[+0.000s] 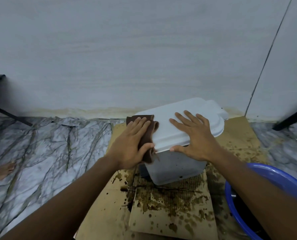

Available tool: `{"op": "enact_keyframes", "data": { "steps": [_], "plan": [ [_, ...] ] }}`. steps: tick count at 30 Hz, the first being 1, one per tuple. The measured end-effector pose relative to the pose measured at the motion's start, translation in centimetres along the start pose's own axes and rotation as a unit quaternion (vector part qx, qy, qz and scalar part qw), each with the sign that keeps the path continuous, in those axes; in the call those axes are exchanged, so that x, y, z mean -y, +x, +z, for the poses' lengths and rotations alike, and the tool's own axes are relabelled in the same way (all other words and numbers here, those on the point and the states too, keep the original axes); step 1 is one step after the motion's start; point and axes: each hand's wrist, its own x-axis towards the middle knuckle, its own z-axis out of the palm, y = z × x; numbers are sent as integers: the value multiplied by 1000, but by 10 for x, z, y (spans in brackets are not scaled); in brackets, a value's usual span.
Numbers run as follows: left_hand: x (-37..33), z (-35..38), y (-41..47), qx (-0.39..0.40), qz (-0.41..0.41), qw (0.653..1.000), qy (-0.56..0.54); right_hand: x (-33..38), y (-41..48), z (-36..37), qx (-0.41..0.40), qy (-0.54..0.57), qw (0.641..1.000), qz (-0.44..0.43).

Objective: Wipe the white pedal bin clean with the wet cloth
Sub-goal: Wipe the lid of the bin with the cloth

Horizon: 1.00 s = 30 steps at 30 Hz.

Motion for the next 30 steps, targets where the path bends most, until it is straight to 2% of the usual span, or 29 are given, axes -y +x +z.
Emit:
{"op": "enact_keyframes", "data": {
  "steps": [6,10,13,18,21,30],
  "plan": [
    [-41,12,31,-18,-13,997,72,-2,1,-1,-11,1,1000,-1],
    [-23,0,27,3,-4,1000,26,1,0,0,-2,-3,1000,-1],
    [-13,-9,55,41,-58,997,-19,2,0,0,-1,2,1000,1],
    [-5,-11,99,27,-135,990,-18,0,-5,0,-14,3,1000,-15],
    [-2,-10,103,26,-154,987,-43,-9,-1,-2,-10,8,999,-29],
    [-18,-25,111,46,-198,974,-99,-47,21,-26,28,118,991,-53]
  ]
}}
